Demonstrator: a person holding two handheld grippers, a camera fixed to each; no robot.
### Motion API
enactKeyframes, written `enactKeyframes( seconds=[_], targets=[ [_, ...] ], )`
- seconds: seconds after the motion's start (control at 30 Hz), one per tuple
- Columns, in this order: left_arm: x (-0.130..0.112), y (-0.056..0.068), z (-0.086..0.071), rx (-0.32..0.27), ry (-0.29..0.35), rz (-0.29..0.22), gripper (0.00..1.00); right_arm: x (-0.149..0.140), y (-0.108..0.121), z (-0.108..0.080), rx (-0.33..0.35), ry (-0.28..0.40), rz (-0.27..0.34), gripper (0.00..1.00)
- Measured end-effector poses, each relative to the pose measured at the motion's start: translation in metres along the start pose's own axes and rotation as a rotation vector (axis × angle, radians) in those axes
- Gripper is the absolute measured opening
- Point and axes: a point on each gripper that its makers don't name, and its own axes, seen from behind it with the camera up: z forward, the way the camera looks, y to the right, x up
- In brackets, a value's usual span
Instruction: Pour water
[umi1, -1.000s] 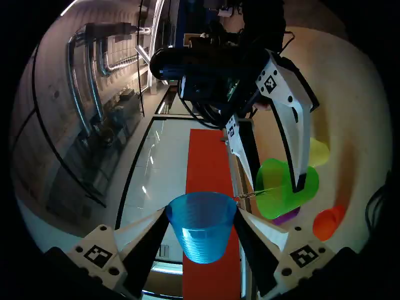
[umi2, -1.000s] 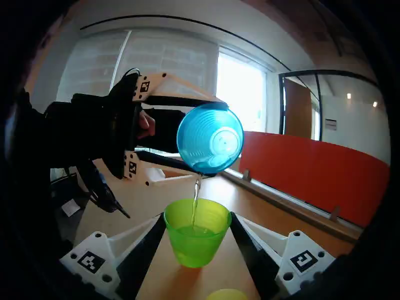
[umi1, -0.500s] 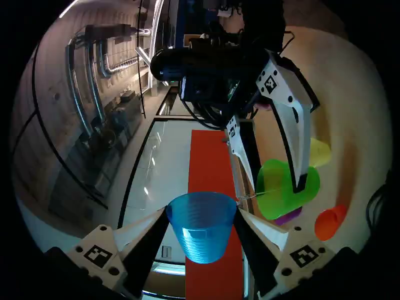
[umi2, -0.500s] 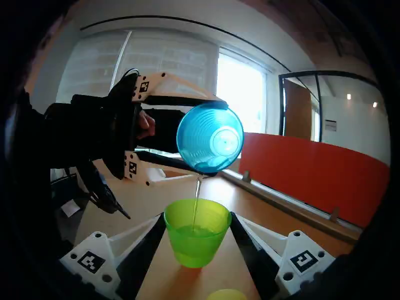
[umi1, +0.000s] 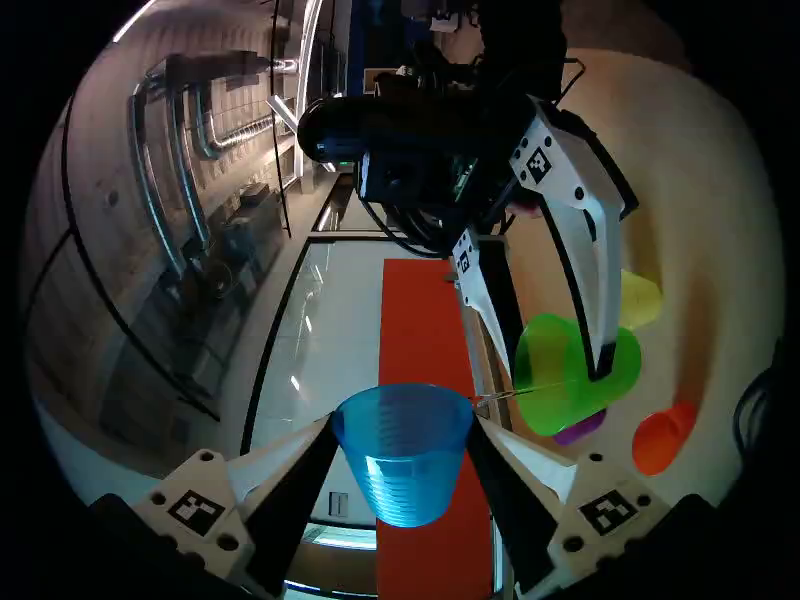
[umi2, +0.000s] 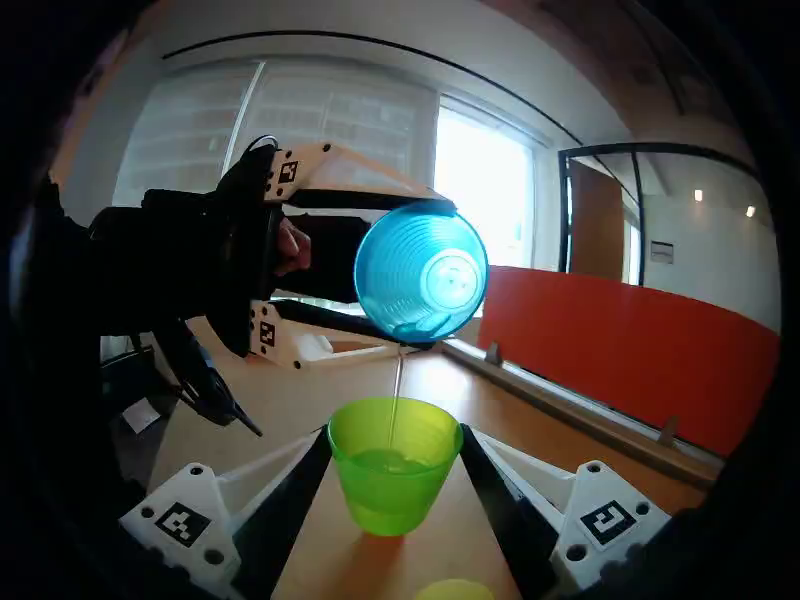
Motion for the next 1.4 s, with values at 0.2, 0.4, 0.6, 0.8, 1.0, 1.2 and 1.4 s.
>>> enactKeyframes(
  seconds=[0.2, 0.4, 0.6, 0.8, 1.0, 1.2, 1.4],
  targets=[
    [0.0003, 0.0012, -0.001, -0.002, 0.0, 0.007, 0.87, 0.0, -0.0001, -0.0005, -0.001, 0.0, -0.002, 0.94],
    [-0.0008, 0.0011, -0.0005, -0.004, 0.0, 0.011, 0.87, 0.0, 0.0001, -0.0004, -0.001, 0.001, 0.0, 0.94],
    [-0.0019, -0.0017, 0.0014, -0.001, 0.001, 0.009, 0.87, -0.0003, 0.0003, 0.0, -0.002, -0.001, -0.001, 0.94],
    [-0.0009, 0.001, 0.0007, -0.005, 0.003, 0.011, 0.87, -0.0005, 0.0006, -0.0002, -0.002, 0.002, 0.001, 0.94],
    [-0.0001, -0.001, 0.0015, 0.001, 0.002, 0.011, 0.87, -0.0007, 0.0015, -0.0011, -0.004, 0.002, 0.0, 0.94],
    [0.0005, -0.0012, -0.0001, 0.001, 0.002, 0.014, 0.87, -0.0002, 0.0018, -0.0004, -0.005, 0.005, 0.0, 0.94],
    [0.0007, -0.0006, -0.0014, -0.001, 0.002, 0.017, 0.87, -0.0003, 0.001, 0.0, -0.004, 0.007, -0.002, 0.94]
  ],
)
